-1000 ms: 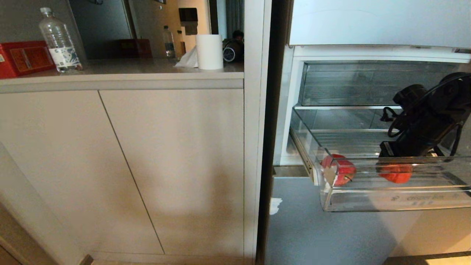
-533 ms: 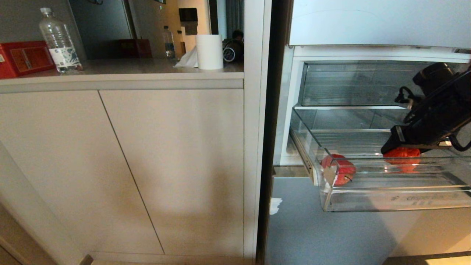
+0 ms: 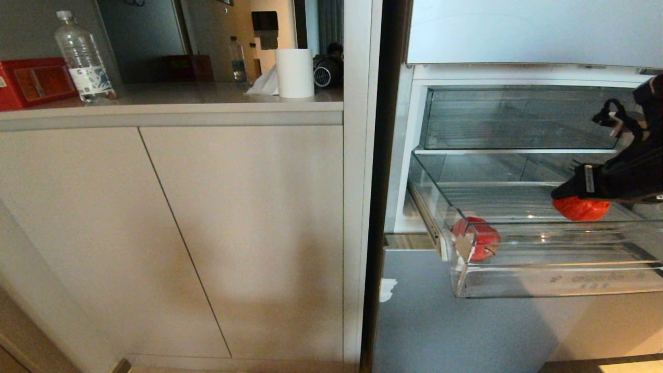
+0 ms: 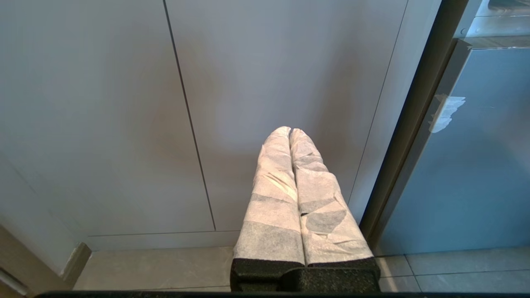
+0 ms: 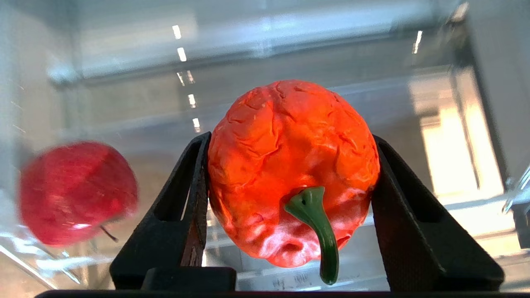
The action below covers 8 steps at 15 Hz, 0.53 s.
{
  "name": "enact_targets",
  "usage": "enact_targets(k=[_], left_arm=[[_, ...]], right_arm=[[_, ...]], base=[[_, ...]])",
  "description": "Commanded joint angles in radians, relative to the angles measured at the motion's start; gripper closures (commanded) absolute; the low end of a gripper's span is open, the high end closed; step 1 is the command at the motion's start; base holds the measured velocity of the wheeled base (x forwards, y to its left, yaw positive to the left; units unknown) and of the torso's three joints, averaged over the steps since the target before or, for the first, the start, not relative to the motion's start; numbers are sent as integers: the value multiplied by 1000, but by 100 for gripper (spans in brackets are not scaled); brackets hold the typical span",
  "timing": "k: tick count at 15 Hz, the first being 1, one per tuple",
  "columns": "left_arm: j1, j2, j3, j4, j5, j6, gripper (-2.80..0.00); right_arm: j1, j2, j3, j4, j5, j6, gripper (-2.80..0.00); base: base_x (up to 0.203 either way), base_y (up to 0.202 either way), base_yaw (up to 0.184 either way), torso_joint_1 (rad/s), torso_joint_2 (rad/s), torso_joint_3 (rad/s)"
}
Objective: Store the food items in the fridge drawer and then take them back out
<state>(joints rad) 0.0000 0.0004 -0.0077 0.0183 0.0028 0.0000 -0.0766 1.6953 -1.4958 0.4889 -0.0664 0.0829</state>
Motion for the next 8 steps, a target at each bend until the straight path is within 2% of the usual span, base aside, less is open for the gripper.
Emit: enact_targets(k=[1,4,8], left_arm=[[0,-2,0,0,0,0,0],[0,-2,0,0,0,0,0],[0,-2,0,0,-1,0,0]], right_arm=[[-3,-133,153,-180,1,4,0],[-10,-297,299,-361,1,5,0],[-13,-590,408,-402,27,6,0]], base=[[0,0,0,0,0,0],[0,0,0,0,0,0],[0,0,0,0,0,0]])
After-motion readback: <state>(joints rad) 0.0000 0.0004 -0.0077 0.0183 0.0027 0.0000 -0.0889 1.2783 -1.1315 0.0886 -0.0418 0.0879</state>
